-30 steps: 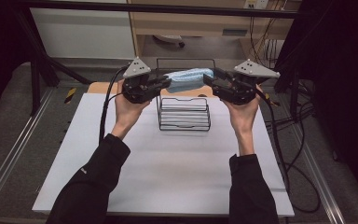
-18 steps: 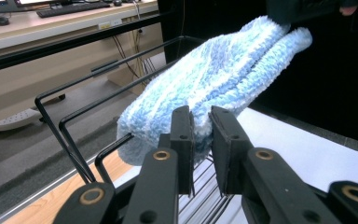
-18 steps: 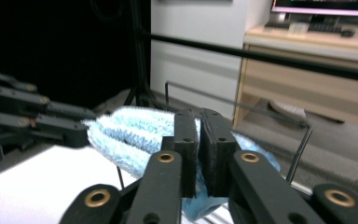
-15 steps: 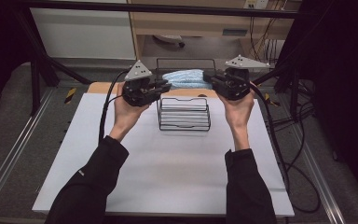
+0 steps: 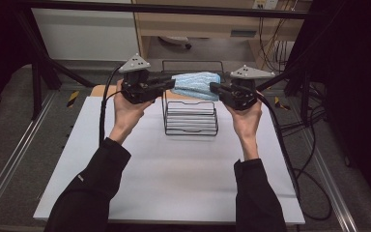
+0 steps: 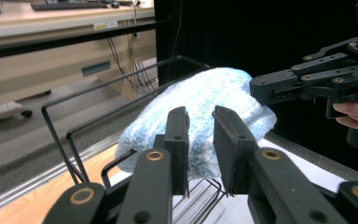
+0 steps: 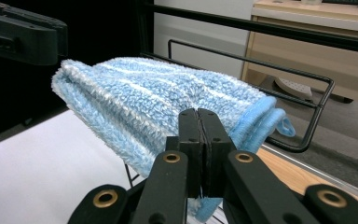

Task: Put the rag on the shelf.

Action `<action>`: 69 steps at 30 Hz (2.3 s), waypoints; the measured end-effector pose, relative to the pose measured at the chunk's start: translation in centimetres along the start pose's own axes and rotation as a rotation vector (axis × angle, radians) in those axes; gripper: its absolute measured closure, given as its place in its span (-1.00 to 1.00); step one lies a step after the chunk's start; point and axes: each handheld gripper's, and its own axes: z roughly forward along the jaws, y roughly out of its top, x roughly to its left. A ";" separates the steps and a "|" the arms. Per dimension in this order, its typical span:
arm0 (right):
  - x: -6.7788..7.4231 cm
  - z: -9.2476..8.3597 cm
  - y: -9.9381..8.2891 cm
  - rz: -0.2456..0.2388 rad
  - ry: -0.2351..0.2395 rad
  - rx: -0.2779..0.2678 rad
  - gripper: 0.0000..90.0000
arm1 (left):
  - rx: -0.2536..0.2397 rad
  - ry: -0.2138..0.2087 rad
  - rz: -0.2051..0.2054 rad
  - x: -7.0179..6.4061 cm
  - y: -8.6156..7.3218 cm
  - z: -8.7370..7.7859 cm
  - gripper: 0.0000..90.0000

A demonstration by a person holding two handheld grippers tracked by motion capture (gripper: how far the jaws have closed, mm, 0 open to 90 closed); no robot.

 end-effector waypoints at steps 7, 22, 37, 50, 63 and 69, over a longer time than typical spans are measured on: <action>0.0 0.0 -0.4 -0.009 -0.003 0.012 0.95 | 0.088 0.006 0.017 -0.4 -1.5 1.9 0.81; -1.3 1.3 -2.9 0.041 0.001 0.037 0.95 | 0.130 0.060 0.001 0.5 -3.4 4.2 0.90; -1.0 0.4 -2.9 0.019 0.017 -0.020 0.80 | 0.098 0.055 -0.016 0.0 -2.8 2.9 0.80; -0.7 -1.1 -1.6 0.036 0.045 -0.037 0.23 | 0.096 0.054 -0.014 0.2 -1.6 0.7 0.36; -0.7 -2.6 -1.7 0.029 0.029 -0.025 -0.32 | 0.121 0.073 0.018 0.5 -2.7 -0.9 -0.08; -0.6 -2.8 -1.7 0.024 0.022 -0.026 -0.41 | 0.113 0.081 0.020 0.6 -2.8 -1.4 -0.11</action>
